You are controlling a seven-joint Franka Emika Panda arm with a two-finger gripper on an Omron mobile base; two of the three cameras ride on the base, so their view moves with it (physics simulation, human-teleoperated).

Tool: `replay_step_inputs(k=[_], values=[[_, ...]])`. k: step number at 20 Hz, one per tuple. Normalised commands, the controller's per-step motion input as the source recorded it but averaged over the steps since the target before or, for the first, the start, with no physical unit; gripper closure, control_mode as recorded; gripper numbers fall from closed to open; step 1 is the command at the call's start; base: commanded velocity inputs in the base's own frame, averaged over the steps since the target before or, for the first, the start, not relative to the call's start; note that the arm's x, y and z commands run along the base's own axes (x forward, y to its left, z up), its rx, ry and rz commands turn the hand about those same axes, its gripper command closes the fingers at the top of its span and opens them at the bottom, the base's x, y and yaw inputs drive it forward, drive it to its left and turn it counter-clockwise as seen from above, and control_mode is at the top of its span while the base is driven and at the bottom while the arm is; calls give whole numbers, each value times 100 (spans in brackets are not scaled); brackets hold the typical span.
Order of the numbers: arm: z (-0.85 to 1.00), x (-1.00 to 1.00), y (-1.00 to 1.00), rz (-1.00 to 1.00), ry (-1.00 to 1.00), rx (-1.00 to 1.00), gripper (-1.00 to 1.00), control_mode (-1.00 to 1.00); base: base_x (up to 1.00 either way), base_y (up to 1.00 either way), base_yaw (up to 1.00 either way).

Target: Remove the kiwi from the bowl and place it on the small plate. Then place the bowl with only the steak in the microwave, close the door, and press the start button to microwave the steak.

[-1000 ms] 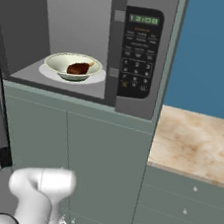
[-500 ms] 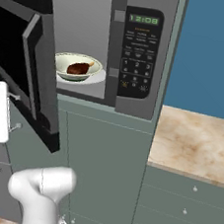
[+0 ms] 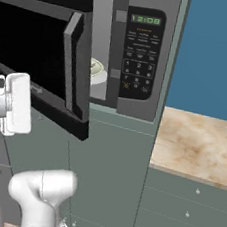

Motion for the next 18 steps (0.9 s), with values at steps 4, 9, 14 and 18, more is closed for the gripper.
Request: replay_step_inputs(k=[4, 9, 14, 18], values=[[21, 58, -4, 7, 14, 11, -100, -100, 0, 0, 0], [6, 55, 0, 7, 14, 8, -100, -100, 0, 0, 0], [0, 51, 0, 6, 16, 5, -100, -100, 0, 0, 0], [0, 56, 0, 6, 17, 7, -100, -100, 0, 0, 0]])
